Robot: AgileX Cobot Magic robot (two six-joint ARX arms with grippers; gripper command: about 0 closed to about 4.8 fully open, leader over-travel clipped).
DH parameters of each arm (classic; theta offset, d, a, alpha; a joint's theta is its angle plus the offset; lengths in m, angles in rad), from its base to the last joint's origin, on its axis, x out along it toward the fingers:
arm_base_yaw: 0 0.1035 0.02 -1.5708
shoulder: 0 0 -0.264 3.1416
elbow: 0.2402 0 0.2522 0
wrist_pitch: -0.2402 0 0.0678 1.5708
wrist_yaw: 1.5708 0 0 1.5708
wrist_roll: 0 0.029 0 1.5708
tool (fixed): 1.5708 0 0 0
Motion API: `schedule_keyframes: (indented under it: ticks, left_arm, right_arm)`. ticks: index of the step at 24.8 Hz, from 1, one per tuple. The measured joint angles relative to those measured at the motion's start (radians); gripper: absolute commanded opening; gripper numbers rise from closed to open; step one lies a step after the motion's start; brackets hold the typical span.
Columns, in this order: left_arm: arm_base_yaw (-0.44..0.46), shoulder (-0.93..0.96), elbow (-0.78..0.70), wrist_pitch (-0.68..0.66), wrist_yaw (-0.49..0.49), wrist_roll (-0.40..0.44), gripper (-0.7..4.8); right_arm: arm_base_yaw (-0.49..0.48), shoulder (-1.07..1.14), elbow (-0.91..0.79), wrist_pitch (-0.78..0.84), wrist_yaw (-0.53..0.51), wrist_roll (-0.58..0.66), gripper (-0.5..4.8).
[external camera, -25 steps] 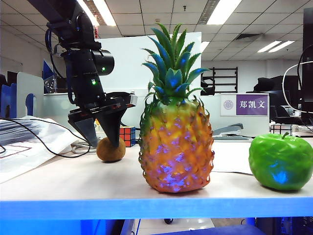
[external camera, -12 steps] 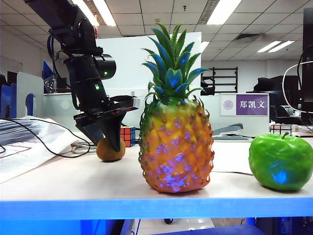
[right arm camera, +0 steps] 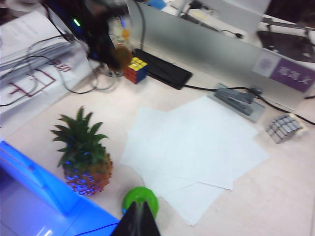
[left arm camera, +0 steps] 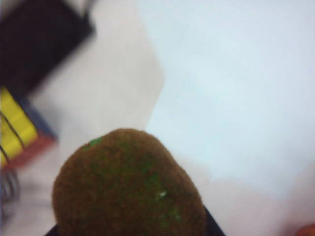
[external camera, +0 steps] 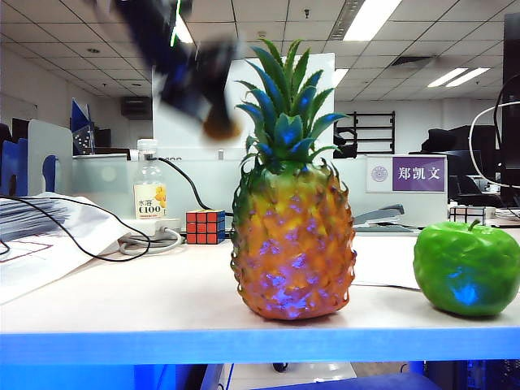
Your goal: Arrange all the fruits from large to small from left to right in a row.
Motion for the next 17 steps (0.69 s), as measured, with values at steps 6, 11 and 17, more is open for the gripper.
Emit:
schedule_keyframes:
  ticks: [6, 11, 17]
  left_arm:
    - [-0.173, -0.019, 0.284, -0.126, 0.015, -0.013, -0.05]
    - [-0.435, -0.024, 0.36, -0.141, 0.008, -0.034, -0.05]
    - [-0.666, 0.031, 0.36, -0.142, -0.168, 0.027, -0.05]
  right_arm:
    - [0.0, -0.008, 0.0, 0.0, 0.043, 0.0, 0.17]
    - [0.0, -0.051, -0.002, 0.0, 0.044, 0.002, 0.17]
    - [-0.002, -0.138, -0.002, 0.0, 0.065, 0.027, 0.17]
